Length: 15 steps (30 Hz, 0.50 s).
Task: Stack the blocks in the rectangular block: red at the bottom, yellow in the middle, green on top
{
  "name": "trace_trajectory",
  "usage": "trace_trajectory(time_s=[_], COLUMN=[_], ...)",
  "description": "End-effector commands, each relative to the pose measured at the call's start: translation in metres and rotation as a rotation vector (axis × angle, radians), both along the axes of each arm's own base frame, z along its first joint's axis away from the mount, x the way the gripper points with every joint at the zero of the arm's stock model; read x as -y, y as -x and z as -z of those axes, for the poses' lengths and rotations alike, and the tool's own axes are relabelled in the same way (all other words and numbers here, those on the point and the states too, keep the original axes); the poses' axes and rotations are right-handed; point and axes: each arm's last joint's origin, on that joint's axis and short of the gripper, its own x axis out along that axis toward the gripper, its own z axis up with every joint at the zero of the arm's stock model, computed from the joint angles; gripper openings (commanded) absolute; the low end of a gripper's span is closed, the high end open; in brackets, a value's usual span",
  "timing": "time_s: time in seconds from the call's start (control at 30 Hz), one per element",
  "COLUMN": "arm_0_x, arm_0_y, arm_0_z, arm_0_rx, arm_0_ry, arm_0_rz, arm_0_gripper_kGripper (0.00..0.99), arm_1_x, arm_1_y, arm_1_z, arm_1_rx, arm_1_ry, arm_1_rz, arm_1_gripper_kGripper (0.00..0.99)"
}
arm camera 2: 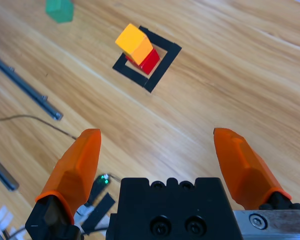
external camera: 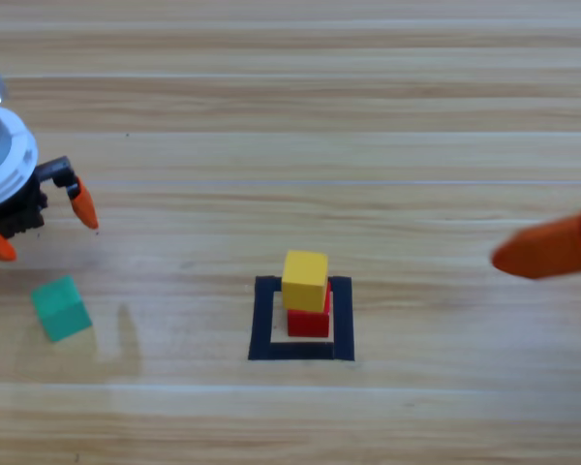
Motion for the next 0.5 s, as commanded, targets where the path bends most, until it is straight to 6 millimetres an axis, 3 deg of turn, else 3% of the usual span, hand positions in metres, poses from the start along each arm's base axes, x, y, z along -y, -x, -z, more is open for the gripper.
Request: trace_trajectory(time_s=[0.03,0.3,0.5], arm_0_x=[0.006,0.028,0.038], arm_0_y=[-0.006,0.006,0.014], arm_0_z=[0.000,-0.006,0.003], arm_0_rx=[-0.050,-0.117,-0.167], arm_0_ry=[-0.016,-0.070,-0.074], arm_0_rz=[-0.029,-0.152,-0.237], arm_0_gripper_kGripper=[0.888,0.888,0.890], arm_1_x=[0.036,0.041,0.045], arm_1_y=[0.012,0.010,0.009], arm_1_z=[0.014,0.023,0.024], arm_1_rx=[0.010,-0.004,-0.011], arm_1_ry=[-0.043,-0.009,-0.013], arm_1_rz=[-0.012,0.002,-0.006], arm_1_gripper_kGripper=[0.990,0.990,0.990])
